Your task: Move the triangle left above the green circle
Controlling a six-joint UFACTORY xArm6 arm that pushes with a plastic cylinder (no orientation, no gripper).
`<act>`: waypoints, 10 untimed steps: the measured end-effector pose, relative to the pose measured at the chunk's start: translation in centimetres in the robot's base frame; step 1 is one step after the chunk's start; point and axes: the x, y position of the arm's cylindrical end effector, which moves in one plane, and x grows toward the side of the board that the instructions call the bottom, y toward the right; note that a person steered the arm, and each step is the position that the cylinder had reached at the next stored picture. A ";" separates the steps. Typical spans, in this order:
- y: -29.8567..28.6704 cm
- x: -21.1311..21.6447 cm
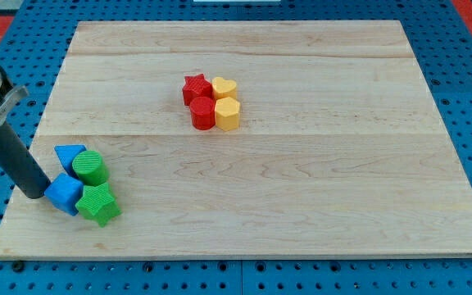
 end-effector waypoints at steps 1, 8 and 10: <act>0.0 0.0; 8.1 -18.3; 8.1 -18.7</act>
